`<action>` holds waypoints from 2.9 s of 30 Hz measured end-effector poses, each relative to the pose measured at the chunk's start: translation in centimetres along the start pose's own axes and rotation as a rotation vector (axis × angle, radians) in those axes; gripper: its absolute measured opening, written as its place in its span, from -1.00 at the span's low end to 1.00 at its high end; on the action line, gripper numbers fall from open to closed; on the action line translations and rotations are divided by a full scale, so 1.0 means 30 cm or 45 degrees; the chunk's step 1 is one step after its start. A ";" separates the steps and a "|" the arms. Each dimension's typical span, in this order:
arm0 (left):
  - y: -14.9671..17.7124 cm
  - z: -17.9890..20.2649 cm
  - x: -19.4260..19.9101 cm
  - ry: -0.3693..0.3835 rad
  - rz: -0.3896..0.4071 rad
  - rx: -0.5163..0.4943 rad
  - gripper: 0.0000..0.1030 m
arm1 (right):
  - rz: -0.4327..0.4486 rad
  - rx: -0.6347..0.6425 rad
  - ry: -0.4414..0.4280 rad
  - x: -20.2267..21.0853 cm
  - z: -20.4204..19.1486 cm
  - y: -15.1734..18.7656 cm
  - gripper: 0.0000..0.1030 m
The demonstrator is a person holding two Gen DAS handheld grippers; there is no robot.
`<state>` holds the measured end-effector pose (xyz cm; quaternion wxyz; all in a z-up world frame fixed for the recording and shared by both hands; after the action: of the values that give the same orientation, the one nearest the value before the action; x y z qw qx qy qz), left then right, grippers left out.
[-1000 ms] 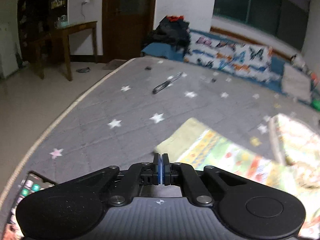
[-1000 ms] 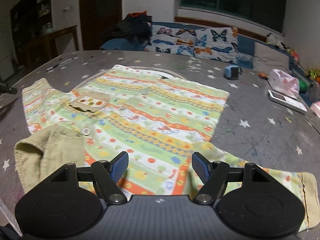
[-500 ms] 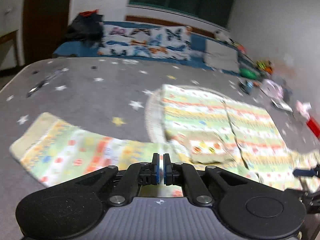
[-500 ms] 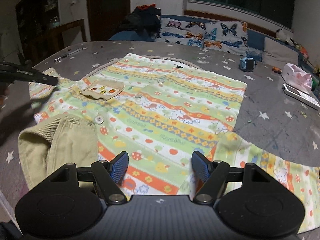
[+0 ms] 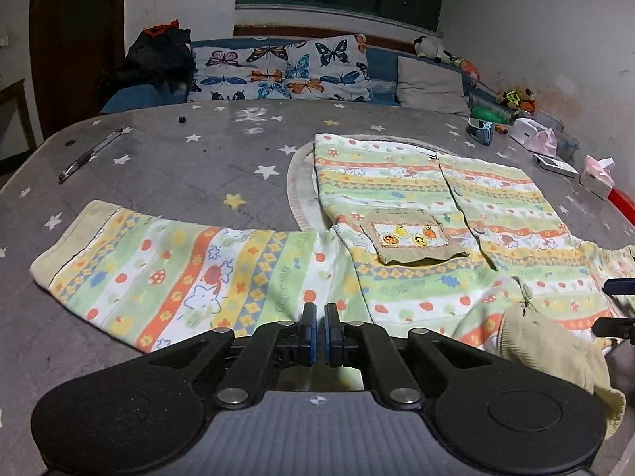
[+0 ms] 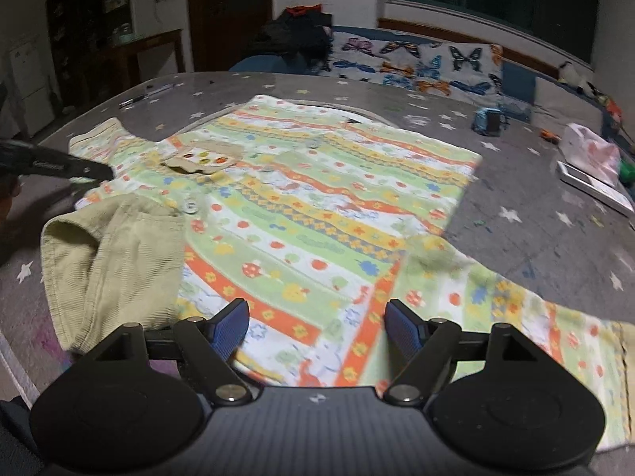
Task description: Fold clothes
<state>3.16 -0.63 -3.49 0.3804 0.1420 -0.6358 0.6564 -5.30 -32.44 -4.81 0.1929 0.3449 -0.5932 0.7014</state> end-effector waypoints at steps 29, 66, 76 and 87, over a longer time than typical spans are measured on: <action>0.010 0.391 -0.061 0.292 -0.080 -0.232 -0.86 | 0.038 -0.564 0.572 0.199 0.622 0.218 0.04; 0.009 0.431 0.007 0.288 -0.021 -0.232 -0.11 | 0.496 -0.578 0.211 0.403 0.402 -0.229 -0.86; 0.020 0.346 0.053 0.268 0.019 -0.160 -0.11 | 0.470 -0.297 -0.069 0.257 0.032 -0.486 -0.86; 0.030 0.260 0.065 0.219 0.018 -0.084 -0.10 | 0.265 -0.112 -0.252 0.022 -0.311 -0.461 -0.85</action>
<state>-1.10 -7.29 -1.67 0.4332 0.0680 -0.6230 0.6477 1.27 -20.45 4.79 0.0747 0.3403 -0.6721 0.6534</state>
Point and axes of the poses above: each gripper's, at about its wrist camera, not at the fingertips, and x roughly against the way its jaws point, z to its right, y to its underside, the point moved 8 cm from there along -x, roughly the way its jaws point, and after that the axes turned 4 degrees about y, right-handed, at the moved point
